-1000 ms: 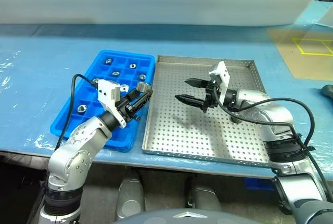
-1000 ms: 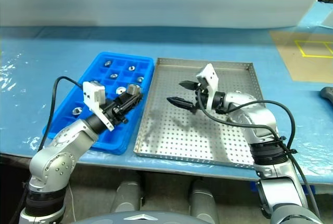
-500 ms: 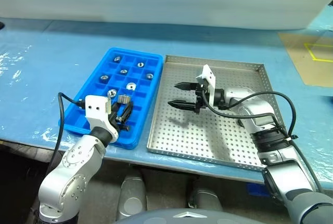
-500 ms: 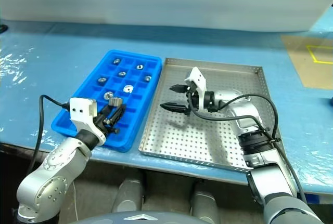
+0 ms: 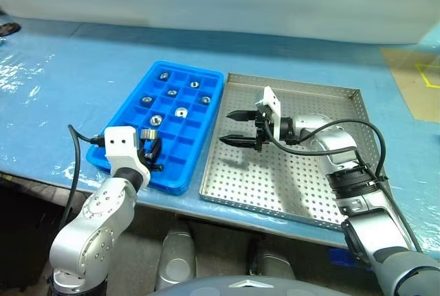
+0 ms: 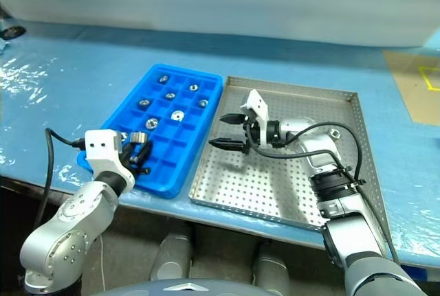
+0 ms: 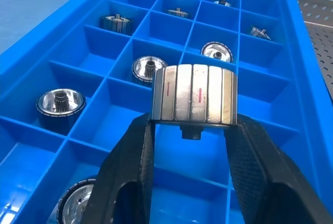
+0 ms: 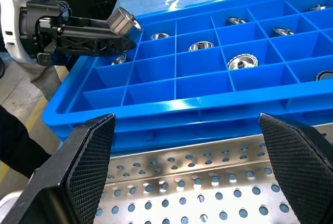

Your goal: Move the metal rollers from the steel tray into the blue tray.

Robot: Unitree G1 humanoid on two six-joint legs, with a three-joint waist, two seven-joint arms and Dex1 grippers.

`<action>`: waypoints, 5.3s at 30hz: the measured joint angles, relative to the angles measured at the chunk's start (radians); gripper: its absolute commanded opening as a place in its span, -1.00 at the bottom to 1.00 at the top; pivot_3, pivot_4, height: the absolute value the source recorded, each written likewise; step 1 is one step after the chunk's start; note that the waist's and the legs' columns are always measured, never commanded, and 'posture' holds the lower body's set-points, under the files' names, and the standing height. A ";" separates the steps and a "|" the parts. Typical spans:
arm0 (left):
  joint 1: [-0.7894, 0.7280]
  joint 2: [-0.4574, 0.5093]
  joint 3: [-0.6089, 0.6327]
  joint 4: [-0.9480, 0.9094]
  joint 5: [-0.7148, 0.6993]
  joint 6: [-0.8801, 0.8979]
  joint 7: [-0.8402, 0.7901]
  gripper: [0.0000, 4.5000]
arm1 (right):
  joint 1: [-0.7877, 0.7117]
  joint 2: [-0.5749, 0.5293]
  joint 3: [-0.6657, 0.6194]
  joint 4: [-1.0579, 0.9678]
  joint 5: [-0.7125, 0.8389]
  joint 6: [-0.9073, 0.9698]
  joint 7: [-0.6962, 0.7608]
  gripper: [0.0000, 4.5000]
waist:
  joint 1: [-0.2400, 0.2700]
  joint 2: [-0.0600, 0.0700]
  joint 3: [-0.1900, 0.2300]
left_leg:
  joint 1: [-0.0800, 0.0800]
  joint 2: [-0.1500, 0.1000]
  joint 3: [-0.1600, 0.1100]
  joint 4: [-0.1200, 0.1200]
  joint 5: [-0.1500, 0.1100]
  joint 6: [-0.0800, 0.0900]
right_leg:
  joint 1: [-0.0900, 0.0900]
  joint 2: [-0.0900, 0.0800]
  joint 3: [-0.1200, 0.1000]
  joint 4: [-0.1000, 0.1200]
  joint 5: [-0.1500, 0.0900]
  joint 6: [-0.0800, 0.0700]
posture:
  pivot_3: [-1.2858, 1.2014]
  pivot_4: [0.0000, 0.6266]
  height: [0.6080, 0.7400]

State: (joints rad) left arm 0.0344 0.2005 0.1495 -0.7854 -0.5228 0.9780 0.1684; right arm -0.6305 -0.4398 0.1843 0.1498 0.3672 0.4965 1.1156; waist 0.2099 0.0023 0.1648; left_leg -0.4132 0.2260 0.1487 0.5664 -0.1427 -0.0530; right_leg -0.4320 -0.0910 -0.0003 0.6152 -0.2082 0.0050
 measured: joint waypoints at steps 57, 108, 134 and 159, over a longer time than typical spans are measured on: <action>-0.352 -0.003 -0.059 0.090 0.090 0.100 -0.348 0.99 | 0.109 -0.015 -0.101 -0.145 0.036 0.093 -0.132 1.00 | -0.016 0.000 0.000 | -0.006 -0.001 -0.001 0.000 0.001 0.000 | -0.002 0.001 -0.001 -0.006 0.001 -0.001 | 0.13 -0.52 1.00; -0.518 0.043 -0.380 0.824 0.155 -0.770 -1.164 0.99 | 0.382 -0.202 -0.315 -0.377 0.085 0.568 -0.671 1.00 | -0.192 0.001 -0.001 | 0.010 -0.002 0.009 -0.004 -0.001 0.003 | 0.007 0.000 0.006 -0.007 0.002 0.001 | -0.16 -0.52 1.00; -0.520 0.106 -0.372 0.755 0.148 -0.675 -1.187 1.00 | 0.391 -0.205 -0.280 -0.374 0.038 0.470 -0.615 -0.28 | -0.193 0.001 -0.001 | 0.011 -0.001 0.009 -0.004 -0.001 0.003 | 0.008 0.000 0.006 -0.007 0.002 0.001 | -0.14 -0.52 1.00; -0.204 0.232 -0.211 0.419 0.116 -0.588 -0.962 1.00 | 0.036 -0.051 -0.033 -0.135 -0.030 0.206 -0.367 -0.28 | -0.138 0.001 0.000 | 0.010 0.000 0.008 -0.005 -0.001 0.003 | 0.007 0.000 0.003 -0.006 0.002 0.001 | 0.16 -0.52 1.00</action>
State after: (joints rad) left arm -0.1698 0.4327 -0.0619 -0.3669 -0.4066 0.3903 -0.7932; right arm -0.5949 -0.4904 0.1508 0.0150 0.3372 0.7027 0.7489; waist 0.0720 0.0036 0.1643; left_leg -0.4037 0.2261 0.1563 0.5615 -0.1436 -0.0503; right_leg -0.4247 -0.0912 0.0032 0.6088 -0.2062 0.0057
